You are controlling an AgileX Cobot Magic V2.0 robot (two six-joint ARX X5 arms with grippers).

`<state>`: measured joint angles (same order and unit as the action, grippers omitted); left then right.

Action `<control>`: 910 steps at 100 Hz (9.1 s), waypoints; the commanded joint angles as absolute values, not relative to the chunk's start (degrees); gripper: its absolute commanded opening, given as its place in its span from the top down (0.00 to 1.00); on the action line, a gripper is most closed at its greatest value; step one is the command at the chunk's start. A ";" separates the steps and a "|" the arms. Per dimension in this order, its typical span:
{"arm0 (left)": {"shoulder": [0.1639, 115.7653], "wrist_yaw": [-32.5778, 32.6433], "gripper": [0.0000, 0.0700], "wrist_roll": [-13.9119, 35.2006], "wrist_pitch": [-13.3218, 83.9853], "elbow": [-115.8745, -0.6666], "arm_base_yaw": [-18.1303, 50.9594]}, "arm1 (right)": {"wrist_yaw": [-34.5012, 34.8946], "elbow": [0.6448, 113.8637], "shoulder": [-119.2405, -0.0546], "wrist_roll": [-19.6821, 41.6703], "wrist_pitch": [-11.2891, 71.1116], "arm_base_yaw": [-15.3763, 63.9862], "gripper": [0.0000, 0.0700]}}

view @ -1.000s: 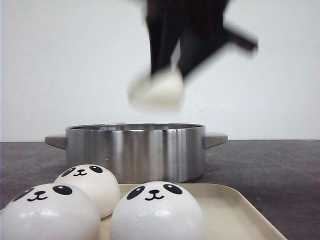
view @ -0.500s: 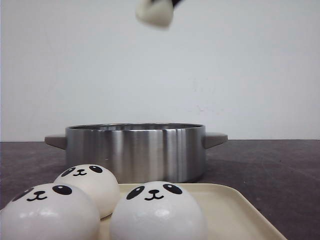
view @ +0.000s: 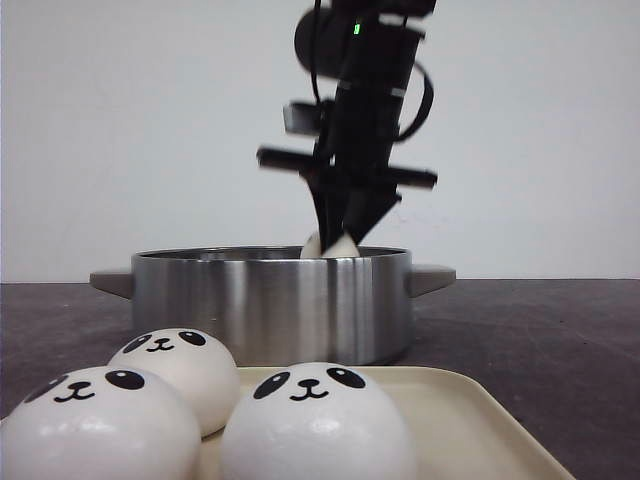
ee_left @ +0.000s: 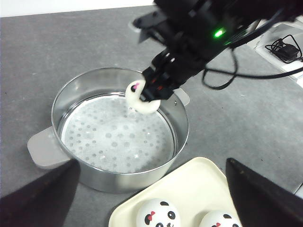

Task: Steam buns
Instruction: 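Lower the bun into the pot and open the right gripper, then reach the left gripper down to a panda bun on the tray and grasp it, then carry the bun with the left gripper into the pot and release it, then raise the left gripper out of the pot, then lower the right gripper onto a panda bun on the tray and grasp it, then carry the bun with the right gripper into the pot and release it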

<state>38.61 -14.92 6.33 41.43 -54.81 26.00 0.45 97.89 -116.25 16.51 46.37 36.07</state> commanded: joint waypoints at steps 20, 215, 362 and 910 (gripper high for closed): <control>38.94 -14.81 0.15 5.39 41.28 -55.72 26.28 | 0.25 99.35 -120.46 17.19 41.93 36.62 1.00; 77.10 -14.83 0.15 13.54 47.53 -55.42 38.50 | -17.98 106.04 -69.08 13.52 46.57 57.47 1.00; 78.37 -13.04 0.99 11.70 49.28 -77.67 38.70 | -25.56 105.97 -65.49 17.58 58.39 58.74 1.00; 59.94 -2.52 0.09 10.63 57.04 -103.00 30.74 | 3.62 96.82 -103.72 22.04 53.63 42.85 0.99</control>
